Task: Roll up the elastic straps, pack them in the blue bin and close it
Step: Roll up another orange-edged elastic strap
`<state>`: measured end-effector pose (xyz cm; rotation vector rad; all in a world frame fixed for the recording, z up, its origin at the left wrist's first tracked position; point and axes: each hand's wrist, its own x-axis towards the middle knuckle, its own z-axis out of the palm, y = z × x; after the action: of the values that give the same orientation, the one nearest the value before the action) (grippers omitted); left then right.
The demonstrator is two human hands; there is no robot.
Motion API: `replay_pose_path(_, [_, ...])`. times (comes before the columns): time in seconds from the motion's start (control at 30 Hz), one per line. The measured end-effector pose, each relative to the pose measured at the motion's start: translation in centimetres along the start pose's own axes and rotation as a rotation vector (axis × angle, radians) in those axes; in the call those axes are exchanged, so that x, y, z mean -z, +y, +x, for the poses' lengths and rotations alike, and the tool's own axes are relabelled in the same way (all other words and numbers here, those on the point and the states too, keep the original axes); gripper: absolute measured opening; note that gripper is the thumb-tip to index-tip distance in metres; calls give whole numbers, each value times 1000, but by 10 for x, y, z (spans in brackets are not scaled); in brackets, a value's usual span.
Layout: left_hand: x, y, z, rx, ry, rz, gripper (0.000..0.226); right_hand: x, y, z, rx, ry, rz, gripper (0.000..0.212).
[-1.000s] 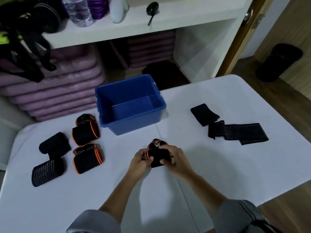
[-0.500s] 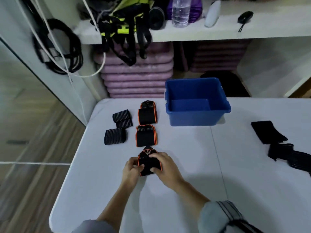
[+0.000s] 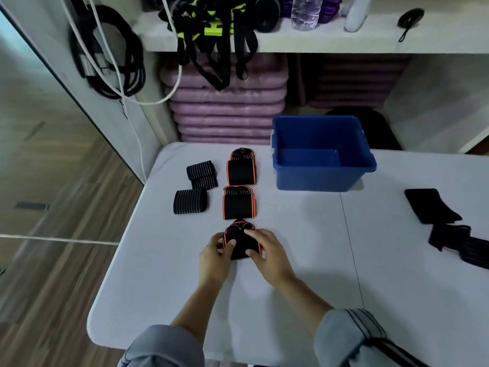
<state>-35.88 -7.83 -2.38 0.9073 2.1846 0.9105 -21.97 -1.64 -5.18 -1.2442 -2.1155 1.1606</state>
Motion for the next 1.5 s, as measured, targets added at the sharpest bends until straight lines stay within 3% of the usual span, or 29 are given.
replay_pose_path(0.43, [6, 2, -5, -95, 28, 152, 45, 8, -7, -10, 57, 24, -35, 50])
replay_pose_path(0.67, [6, 15, -18, -322, 191, 404, 24, 30, -8, -24, 61, 90, -108, 45])
replay_pose_path(0.93, [-36, 60, -33, -622, -34, 453, 23, 85, 12, -63, -71, 305, -329, 36])
replay_pose_path(1.07, [-68, 88, -38, -528, -50, 727, 24, 120, 33, -87, -246, 361, -314, 35])
replay_pose_path(1.17, [-81, 91, -33, -457, -21, 798, 23, 141, 52, -100, -341, 351, -310, 35])
replay_pose_path(1.3, [-78, 79, -26, -446, -11, 802, 19, 150, 61, -100, -338, 291, -294, 43])
replay_pose_path(1.5, [-71, 65, -24, -473, 44, 720, 19, 124, 42, -69, -186, 150, -291, 38])
